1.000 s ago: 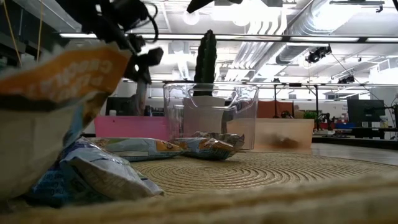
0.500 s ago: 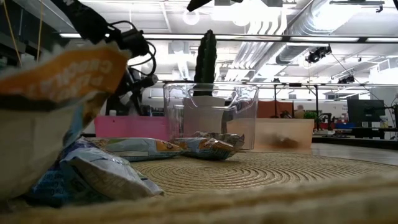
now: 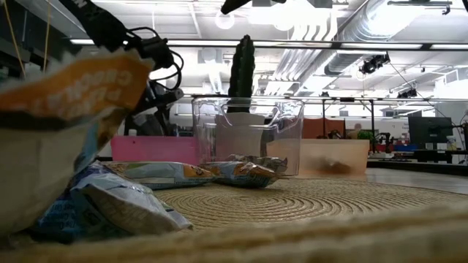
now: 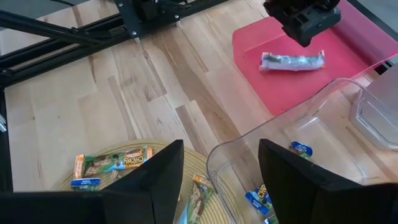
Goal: Pick and place Granola Bars by type
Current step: Put the yellow granola bar into the pink bin
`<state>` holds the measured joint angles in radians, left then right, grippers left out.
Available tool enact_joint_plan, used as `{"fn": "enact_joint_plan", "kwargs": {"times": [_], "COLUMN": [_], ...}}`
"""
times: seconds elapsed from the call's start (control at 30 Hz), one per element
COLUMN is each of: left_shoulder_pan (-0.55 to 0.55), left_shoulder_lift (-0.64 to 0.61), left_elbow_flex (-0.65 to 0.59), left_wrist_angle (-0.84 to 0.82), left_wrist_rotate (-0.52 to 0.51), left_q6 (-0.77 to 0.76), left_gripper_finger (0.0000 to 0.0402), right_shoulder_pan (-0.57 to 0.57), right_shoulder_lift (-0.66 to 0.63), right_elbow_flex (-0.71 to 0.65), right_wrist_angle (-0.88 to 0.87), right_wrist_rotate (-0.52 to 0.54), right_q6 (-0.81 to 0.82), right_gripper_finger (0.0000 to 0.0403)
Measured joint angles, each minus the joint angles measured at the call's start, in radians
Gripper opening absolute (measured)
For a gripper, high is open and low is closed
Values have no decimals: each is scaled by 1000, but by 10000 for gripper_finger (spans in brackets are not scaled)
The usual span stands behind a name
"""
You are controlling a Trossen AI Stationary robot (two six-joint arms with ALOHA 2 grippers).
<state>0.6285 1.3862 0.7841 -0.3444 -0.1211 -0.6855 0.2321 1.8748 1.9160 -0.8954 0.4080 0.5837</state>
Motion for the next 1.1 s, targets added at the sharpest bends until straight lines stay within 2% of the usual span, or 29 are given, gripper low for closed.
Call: {"fn": "enact_joint_plan", "kwargs": {"times": [0.17,0.3,0.43,0.67,0.9,1.0,1.1], "left_shoulder_pan": [0,0,0,0,-1,-20,-80], "left_shoulder_lift": [-32,-108,-238,-507,-687,-727,-750], "left_elbow_flex": [0,0,0,0,0,0,0], "left_wrist_angle": [1,4,5,4,-39,-101,-182], "left_wrist_rotate": [4,33,97,318,574,633,637], "left_q6": [7,51,128,230,172,124,96], "left_gripper_finger": [263,266,266,266,266,266,266], "right_shoulder_pan": [0,0,0,0,0,0,0], "right_shoulder_lift": [0,0,0,0,0,0,0], "right_elbow_flex": [0,0,0,0,0,0,0], "right_wrist_angle": [-6,-8,-11,-13,-13,-14,-14], "right_wrist_rotate": [-7,-16,-22,-22,-23,-22,-22], "right_q6": [1,2,-1,-12,-15,-15,-15], "right_gripper_finger": [193,193,193,193,193,193,193]}}
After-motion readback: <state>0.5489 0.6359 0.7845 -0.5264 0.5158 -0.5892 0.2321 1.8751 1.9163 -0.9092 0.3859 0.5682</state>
